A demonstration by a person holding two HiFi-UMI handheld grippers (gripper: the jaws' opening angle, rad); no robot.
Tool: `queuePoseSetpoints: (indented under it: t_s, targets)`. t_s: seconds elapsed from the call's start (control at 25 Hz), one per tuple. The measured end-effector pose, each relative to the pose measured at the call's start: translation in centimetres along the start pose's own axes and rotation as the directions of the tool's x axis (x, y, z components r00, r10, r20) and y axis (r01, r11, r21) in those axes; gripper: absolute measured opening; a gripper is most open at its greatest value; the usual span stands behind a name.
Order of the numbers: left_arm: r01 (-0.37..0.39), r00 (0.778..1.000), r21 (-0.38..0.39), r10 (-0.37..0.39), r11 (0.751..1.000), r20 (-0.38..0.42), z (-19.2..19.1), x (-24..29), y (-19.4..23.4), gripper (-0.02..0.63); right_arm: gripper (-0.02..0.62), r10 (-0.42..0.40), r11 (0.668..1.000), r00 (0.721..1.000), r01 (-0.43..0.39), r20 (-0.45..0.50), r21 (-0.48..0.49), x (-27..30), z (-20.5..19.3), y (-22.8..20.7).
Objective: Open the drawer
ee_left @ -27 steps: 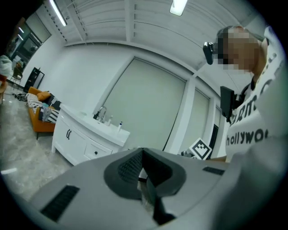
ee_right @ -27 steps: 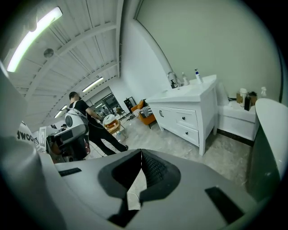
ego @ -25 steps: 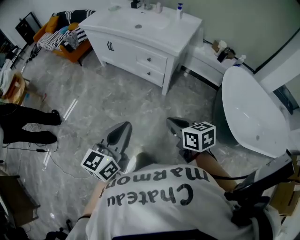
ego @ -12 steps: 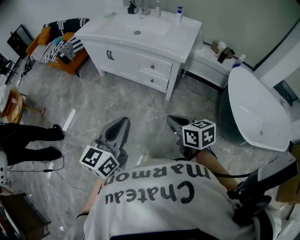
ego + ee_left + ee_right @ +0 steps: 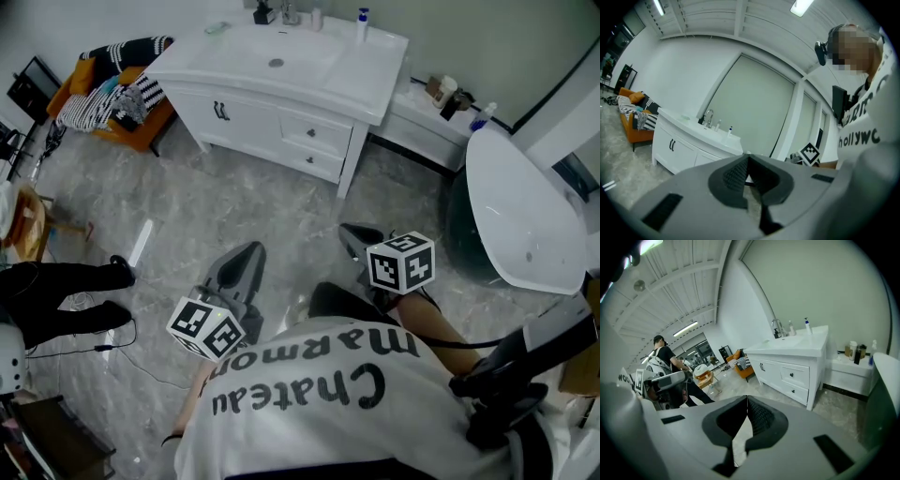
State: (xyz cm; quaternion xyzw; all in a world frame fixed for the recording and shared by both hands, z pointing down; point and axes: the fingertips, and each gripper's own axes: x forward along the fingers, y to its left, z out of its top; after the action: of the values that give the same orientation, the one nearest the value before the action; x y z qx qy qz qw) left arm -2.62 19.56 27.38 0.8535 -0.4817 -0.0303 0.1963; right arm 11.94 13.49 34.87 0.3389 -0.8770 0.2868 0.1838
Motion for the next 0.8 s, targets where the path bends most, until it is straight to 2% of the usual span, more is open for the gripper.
queuePoseSetpoints:
  t_s: [0.16, 0.28, 0.4, 0.68, 0.8]
  targets:
    - [-0.077, 0.997, -0.049, 0.078, 0.996, 0.027, -0.1, -0.3, 2.2, 0.008, 0.011, -0.016, 0.999, 1.0, 0.015, 0.006, 0.042, 1.2, 0.6, -1.9]
    - [-0.123, 0.989, -0.11, 0.131, 0.986, 0.064, 0.3, -0.7, 4.4, 0.008, 0.011, 0.016, 0.997, 1.0, -0.018, 0.025, 0.073, 3.0, 1.8, -2.4]
    - [-0.169, 0.983, -0.104, 0.176, 0.98, 0.056, 0.3, -0.2, 6.6, 0.008, 0.011, 0.028, 0.998, 0.999, -0.03, 0.028, 0.05, 5.1, 2.8, -3.1]
    - [-0.181, 0.981, -0.111, 0.188, 0.977, 0.055, 2.7, 3.5, 11.1, 0.008, 0.011, -0.002, 0.997, 1.0, 0.002, -0.004, -0.074, 11.6, 6.6, -6.0]
    - [-0.164, 0.984, -0.108, 0.17, 0.98, 0.044, 3.9, 6.4, 13.1, 0.008, 0.011, -0.034, 0.997, 0.999, 0.032, -0.019, -0.076, 14.3, 8.6, -8.0]
